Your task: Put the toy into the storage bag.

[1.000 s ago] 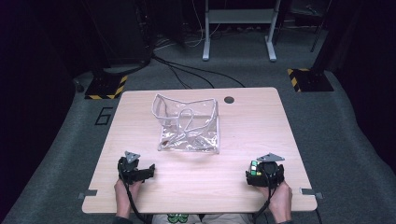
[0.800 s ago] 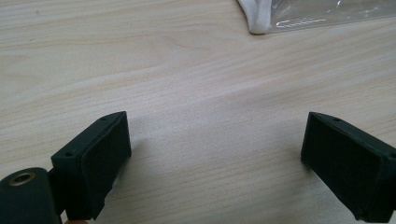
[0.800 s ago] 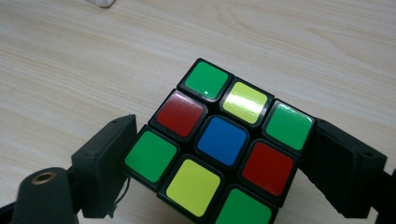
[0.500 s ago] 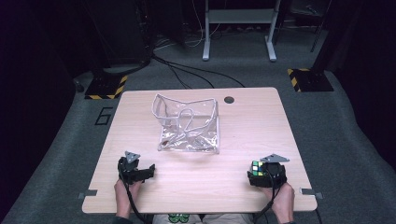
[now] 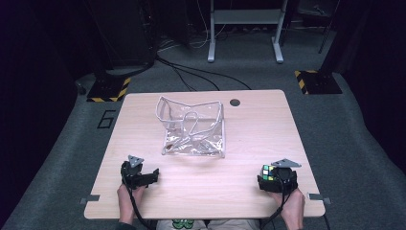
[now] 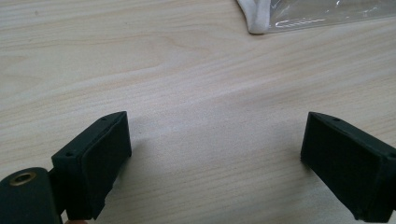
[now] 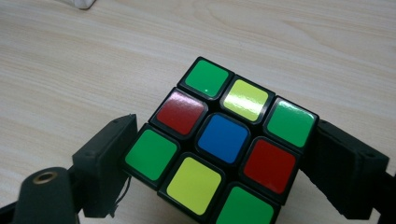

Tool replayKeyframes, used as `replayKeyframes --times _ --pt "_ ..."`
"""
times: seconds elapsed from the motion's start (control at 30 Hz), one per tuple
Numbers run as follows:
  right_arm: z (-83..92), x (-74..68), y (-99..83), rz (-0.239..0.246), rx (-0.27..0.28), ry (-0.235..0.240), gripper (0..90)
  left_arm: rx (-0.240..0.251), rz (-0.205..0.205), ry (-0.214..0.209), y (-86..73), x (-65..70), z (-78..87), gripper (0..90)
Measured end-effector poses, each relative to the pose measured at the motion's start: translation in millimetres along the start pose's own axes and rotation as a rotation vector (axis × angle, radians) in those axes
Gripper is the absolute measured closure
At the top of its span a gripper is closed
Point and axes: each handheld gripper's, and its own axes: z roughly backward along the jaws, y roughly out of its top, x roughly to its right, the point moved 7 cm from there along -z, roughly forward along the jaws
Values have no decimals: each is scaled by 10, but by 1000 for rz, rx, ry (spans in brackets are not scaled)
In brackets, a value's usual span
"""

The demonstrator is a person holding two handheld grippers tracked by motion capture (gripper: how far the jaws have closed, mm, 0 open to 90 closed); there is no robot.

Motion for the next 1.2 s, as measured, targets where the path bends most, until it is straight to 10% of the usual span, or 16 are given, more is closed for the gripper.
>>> replayKeyframes --times 0.43,1.2 --pt "80 94 -68 -21 -5 -32 313 -1 -6 -5 -1 6 1 84" --pt "156 159 -7 18 64 3 336 0 -6 -4 -1 7 1 84"
